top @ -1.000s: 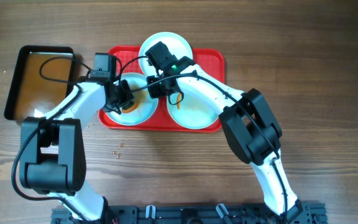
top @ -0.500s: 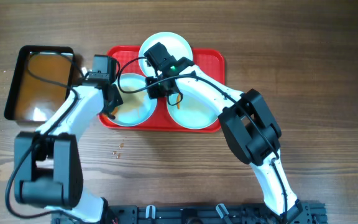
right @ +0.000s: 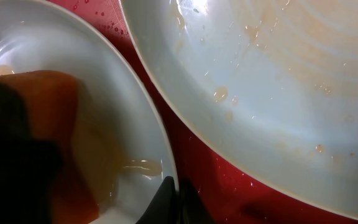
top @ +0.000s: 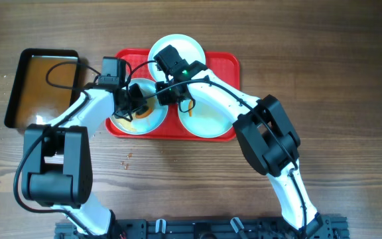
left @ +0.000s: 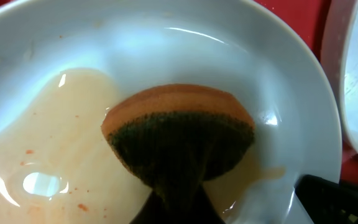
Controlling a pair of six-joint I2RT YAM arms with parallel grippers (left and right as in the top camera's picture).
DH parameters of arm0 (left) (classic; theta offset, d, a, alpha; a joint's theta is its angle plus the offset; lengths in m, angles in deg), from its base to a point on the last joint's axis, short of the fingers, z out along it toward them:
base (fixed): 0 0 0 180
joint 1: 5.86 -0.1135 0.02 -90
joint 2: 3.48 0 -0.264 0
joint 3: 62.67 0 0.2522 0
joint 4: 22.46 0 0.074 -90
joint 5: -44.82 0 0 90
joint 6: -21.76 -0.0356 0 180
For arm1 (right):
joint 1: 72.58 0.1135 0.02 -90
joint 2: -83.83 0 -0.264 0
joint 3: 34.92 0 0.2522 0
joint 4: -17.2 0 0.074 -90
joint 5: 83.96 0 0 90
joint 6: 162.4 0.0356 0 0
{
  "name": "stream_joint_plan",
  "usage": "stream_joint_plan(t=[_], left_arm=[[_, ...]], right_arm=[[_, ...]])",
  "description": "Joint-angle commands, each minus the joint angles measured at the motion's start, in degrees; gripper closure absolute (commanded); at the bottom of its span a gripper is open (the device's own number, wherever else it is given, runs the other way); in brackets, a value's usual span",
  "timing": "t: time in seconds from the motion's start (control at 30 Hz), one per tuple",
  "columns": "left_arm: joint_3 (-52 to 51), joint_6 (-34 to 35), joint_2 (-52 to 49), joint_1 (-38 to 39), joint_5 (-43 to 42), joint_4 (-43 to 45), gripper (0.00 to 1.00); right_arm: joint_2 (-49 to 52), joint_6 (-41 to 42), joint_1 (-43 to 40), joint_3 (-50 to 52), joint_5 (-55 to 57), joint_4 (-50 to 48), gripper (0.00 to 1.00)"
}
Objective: Clean dirty plates on tray and stack at the side
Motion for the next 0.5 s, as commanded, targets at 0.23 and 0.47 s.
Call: stream_joint_plan(t=[0.23,0.47], left_arm=[[-0.3,0.3,1.1,0.0,31.3,-9.8,0.96],[-0.3,0.6,15.7,0.0,21.9,-11.4,0.96]], right_arm=[[1.4,0.5,-0.2,-0.4,0.9,0.0,0.96],[1.0,-2.1,-0.2,-2.0,0.9,0.6,0.96]])
